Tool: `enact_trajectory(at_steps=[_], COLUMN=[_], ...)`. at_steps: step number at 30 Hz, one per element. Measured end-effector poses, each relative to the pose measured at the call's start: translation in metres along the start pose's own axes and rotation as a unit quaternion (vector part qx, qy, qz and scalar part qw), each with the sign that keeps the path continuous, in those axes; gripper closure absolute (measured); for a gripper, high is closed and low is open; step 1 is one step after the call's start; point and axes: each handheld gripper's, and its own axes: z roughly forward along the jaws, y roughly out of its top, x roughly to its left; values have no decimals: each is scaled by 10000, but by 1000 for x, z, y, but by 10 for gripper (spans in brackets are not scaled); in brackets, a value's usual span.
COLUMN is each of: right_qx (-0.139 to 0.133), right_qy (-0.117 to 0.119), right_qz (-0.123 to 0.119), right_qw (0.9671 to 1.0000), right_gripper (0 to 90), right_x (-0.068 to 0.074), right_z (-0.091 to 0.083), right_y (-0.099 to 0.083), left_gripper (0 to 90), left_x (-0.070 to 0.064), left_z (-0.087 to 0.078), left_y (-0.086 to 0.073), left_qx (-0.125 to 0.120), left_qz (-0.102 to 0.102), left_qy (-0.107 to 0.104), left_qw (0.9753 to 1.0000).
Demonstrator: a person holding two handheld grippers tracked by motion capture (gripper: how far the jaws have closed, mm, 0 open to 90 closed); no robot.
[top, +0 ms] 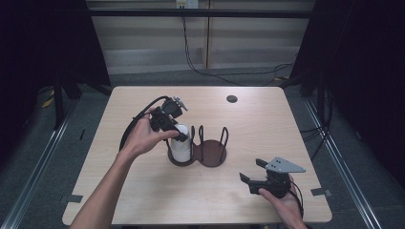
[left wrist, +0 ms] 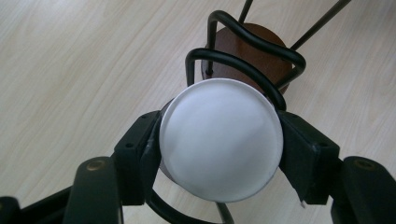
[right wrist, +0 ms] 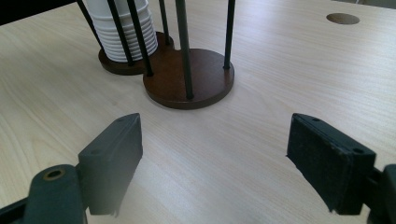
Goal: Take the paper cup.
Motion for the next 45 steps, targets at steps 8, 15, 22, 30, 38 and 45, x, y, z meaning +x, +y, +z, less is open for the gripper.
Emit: enact_trajectory(at_steps=[8,15,22,30,38,45], right_qx=[1,15,9,14,14,20], right_qy=[-2,-5,13,12,20,19], right_qz=[-1,8,2,-2,3,-3], right_qw=[10000,10000,10000,10000,10000,10000], right_gripper=[179,179,179,179,178,178], right_x=[0,0,1,1,1,1], right_z=[0,0,0,1,1,1], right_y=[0,0,0,0,0,0], left_gripper=[359,359,361,363,365,366], left_x=[0,1,1,1,2,3], left_z=[-3,-8,-12,-18,-22,-27], left_y=[-1,-1,-3,-4,-7,-7], left_qx=[-40,-157,-236,-341,-451,-524], left_qz=[-12,-71,-123,-85,-132,-124], left_qy=[29,42,72,61,37,61], left_qw=[10000,9998,9996,9994,9989,9985])
